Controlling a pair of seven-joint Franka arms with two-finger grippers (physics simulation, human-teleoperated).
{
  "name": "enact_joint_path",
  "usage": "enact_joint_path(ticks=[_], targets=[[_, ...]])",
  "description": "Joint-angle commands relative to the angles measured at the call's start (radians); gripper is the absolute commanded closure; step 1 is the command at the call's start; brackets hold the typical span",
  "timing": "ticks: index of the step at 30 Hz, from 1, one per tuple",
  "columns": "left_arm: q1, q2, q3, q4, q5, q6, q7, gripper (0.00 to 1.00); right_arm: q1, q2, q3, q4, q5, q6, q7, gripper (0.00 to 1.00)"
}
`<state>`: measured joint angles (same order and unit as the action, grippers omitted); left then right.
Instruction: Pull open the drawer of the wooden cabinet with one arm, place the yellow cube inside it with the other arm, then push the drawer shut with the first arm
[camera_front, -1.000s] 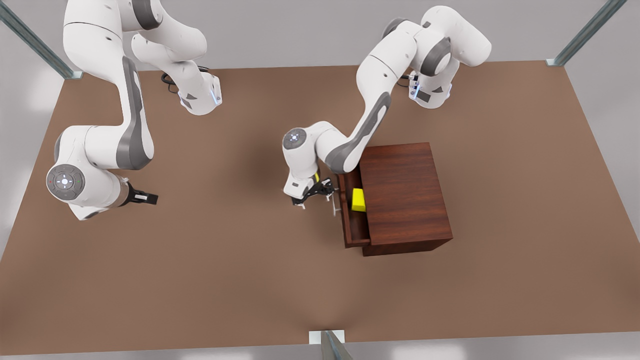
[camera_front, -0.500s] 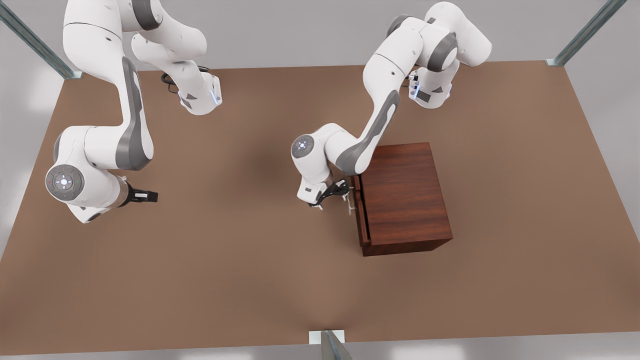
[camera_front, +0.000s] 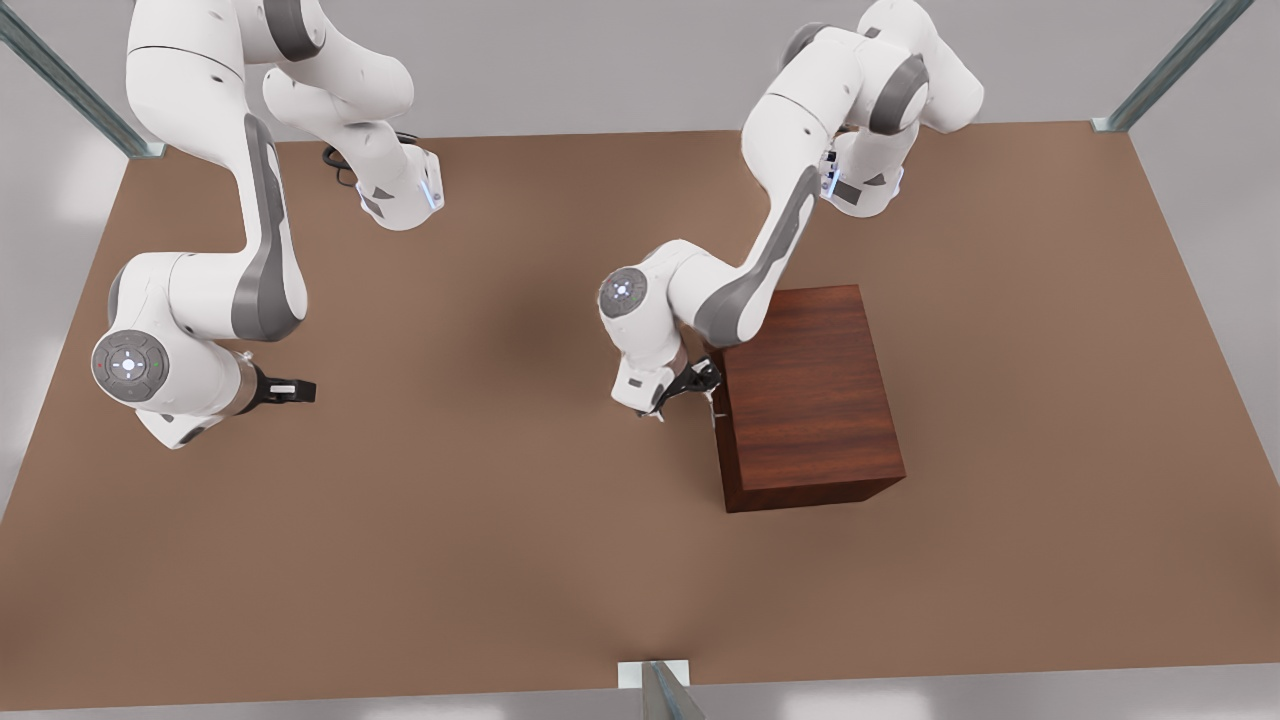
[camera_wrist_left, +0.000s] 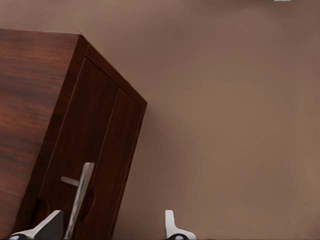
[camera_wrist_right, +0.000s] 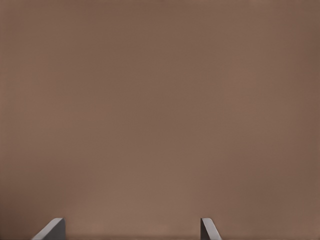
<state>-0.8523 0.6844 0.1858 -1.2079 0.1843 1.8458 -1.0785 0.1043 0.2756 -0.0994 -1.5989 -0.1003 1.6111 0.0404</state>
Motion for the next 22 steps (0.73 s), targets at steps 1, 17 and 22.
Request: enact_joint_path(ticks=[1,17,22], targets=[[0.053,-0.113,0.007,0.011,-0.081,-0.178,0.257,0.0,0.0,-0.001,0.0,0.0,0.001,0.0,-0.037,0.0],[0.492,-0.497,0.027,-0.265,-0.264,-0.181,1.02,0.0,0.0,-0.001,0.0,0.0,-0.001,0.0,-0.037,0.0],[0.492,-0.488,0.027,-0.266,-0.266,-0.184,1.017,0.0,0.0,-0.001,0.0,0.0,-0.001,0.0,-0.037,0.0]])
